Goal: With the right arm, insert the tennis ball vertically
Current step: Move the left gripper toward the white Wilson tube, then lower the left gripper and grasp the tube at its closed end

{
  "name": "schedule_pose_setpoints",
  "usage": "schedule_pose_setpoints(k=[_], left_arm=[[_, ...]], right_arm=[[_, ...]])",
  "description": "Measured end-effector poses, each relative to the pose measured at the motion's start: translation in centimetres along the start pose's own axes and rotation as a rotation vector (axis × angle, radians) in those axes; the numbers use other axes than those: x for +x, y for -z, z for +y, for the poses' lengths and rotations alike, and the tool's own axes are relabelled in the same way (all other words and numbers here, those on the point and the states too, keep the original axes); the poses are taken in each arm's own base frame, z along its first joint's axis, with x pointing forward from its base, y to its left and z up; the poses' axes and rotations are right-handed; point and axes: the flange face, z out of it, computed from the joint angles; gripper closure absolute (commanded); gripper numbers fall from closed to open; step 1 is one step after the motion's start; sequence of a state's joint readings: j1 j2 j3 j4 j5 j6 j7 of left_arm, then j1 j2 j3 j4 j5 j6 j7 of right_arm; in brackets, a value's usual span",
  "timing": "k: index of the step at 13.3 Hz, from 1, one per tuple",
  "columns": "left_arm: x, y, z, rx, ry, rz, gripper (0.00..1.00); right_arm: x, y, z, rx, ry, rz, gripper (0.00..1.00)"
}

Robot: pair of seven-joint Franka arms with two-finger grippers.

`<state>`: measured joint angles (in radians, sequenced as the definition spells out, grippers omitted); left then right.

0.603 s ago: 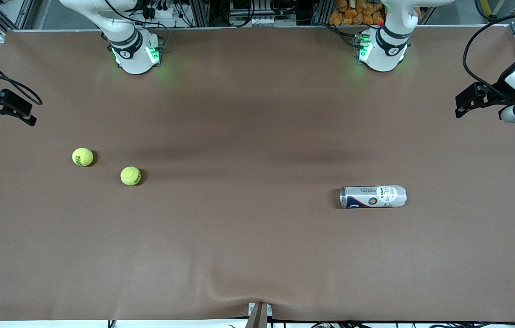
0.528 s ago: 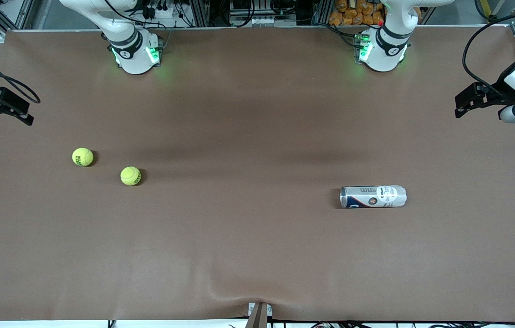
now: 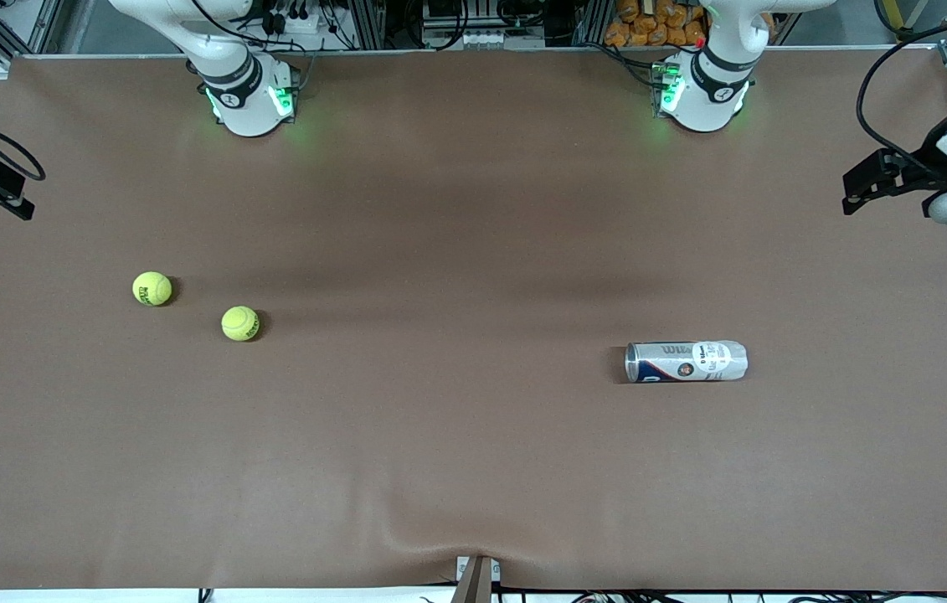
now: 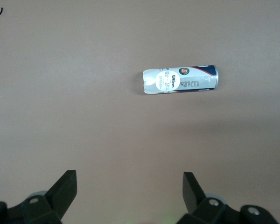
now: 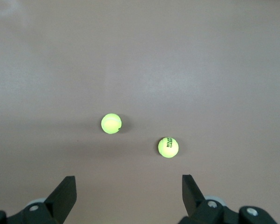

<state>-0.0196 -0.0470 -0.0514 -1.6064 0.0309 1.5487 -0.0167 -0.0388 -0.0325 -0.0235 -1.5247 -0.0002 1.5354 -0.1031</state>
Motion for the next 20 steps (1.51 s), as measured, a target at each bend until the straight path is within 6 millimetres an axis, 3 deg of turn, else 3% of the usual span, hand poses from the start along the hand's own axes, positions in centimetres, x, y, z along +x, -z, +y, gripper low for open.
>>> schedule_pose_setpoints(k=[8,12,15,20], left_arm=[[1.2,-2.7,0.7,-0.003,-0.065,-0.067,0.0],[2.5,-5.3,2.4,-0.01,-0.246,-0.091,0.0],[3.1,-9.6,2.7,-0.019,-0.342,-0.137,0.0],[4.2,-18.6,7.1,0.096,-0.656,-0.202,0.0]], right_arm=[[0.0,-0.2,0.0,0.001,0.001,-0.012,0.0],[0.0,-0.1,0.0,0.003,0.001,-0.011,0.0],[0.0,-0.1,0.0,0.004,0.001,-0.011,0.0],[0.0,-0.1,0.0,0.004,0.0,-0.01,0.0]])
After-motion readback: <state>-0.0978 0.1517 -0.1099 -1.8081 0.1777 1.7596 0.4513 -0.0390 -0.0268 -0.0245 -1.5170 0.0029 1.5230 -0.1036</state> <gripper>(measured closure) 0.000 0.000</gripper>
